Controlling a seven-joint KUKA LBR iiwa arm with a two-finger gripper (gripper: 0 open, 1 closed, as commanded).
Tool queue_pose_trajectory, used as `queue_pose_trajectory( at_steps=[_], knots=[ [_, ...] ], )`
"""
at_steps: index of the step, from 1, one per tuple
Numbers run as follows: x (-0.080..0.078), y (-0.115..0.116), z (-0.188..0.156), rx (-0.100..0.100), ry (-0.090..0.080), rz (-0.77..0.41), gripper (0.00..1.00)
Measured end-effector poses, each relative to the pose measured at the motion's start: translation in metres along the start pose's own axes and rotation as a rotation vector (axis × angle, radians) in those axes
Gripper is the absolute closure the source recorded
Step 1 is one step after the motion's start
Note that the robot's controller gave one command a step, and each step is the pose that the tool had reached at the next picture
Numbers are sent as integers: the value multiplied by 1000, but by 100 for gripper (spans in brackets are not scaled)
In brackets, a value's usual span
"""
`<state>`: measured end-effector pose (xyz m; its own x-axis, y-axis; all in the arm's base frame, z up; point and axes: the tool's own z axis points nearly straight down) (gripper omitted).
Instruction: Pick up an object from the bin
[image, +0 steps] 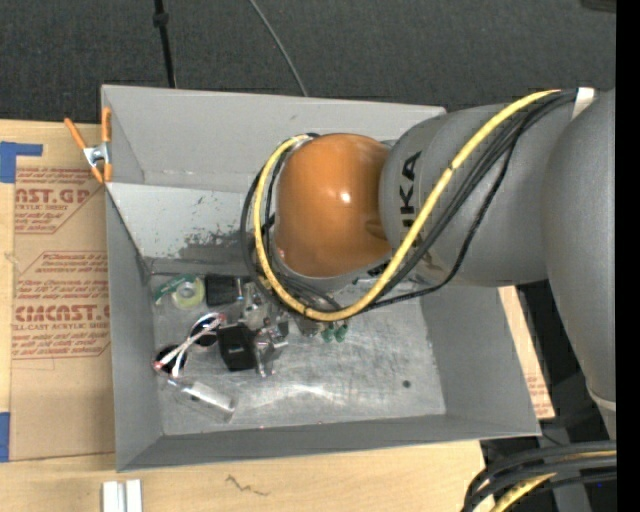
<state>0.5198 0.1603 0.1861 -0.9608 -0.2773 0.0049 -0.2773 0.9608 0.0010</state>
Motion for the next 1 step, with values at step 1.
queue_pose_trajectory(
  at_steps=[1],
  knots=[
    [3,10,-35,1,8,-82,100]
  ],
)
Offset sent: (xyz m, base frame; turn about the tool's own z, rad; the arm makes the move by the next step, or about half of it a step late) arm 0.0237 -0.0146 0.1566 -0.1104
